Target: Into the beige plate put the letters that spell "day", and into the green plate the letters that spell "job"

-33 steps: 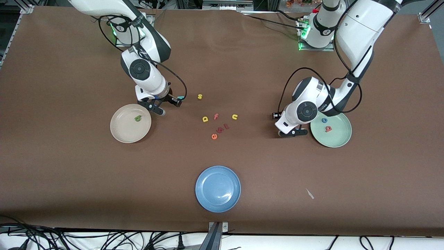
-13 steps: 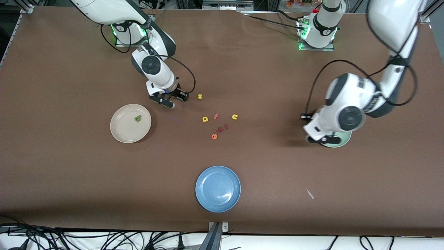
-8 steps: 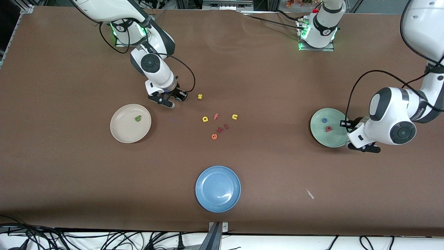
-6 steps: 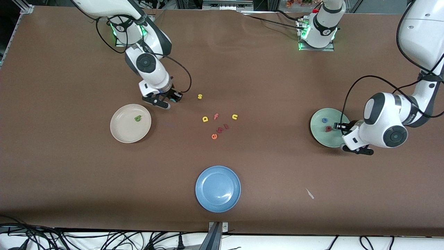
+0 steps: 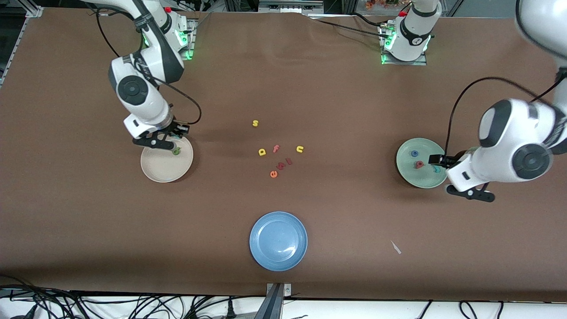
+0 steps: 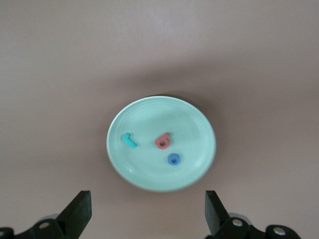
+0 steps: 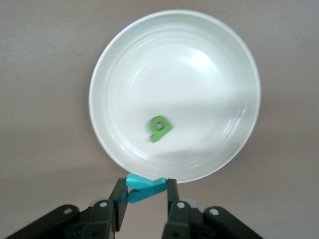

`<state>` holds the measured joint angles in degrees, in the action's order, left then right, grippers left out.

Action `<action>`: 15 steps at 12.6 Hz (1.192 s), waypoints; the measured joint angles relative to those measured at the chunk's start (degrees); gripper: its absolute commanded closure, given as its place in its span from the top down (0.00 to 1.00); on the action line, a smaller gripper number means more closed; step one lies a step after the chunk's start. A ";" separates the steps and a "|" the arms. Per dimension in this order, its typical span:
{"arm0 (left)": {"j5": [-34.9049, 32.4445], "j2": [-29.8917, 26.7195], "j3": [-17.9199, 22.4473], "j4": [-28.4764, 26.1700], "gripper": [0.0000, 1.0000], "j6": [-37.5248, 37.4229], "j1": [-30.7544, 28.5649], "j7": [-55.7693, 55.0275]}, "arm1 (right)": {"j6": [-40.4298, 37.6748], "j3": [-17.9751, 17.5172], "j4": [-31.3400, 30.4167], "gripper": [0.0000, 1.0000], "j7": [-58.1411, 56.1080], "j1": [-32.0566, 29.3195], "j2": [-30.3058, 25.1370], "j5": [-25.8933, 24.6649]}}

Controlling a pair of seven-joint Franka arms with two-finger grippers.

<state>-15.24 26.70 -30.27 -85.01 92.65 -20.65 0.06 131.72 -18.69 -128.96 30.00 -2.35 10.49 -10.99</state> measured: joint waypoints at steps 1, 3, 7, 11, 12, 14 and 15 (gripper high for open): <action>1.69 -1.11 -0.89 4.66 1.00 -3.77 0.29 -0.01 | -0.16 0.44 0.21 0.58 -0.73 0.00 0.13 0.00; 4.94 -1.97 -1.19 11.31 1.00 -6.82 0.33 0.00 | -0.17 0.46 0.21 0.71 -0.85 0.13 0.38 0.69; 5.39 -1.90 -1.73 15.88 1.00 -7.21 0.31 0.15 | -0.17 0.43 0.22 0.72 -0.84 0.21 0.39 1.83; 5.39 -1.90 -1.83 16.26 1.00 -7.21 0.21 1.75 | 0.60 -2.64 0.23 0.72 7.03 0.20 1.40 2.29; 5.39 -1.90 -1.72 16.34 1.00 -7.21 0.10 1.78 | 1.93 -5.37 0.22 0.72 12.26 0.34 2.32 2.32; 5.39 -1.92 -1.41 16.64 1.00 -7.21 -0.25 1.78 | 5.13 -10.22 0.22 0.72 22.16 0.98 4.44 2.32; 5.39 -1.92 -1.32 16.73 1.00 -7.21 -0.51 1.78 | 6.34 -11.68 0.21 0.72 25.23 1.39 5.20 2.32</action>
<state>-9.85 24.78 -31.59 -68.28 85.44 -21.15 1.84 138.05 -30.36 -128.74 55.23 -0.96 15.69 -8.67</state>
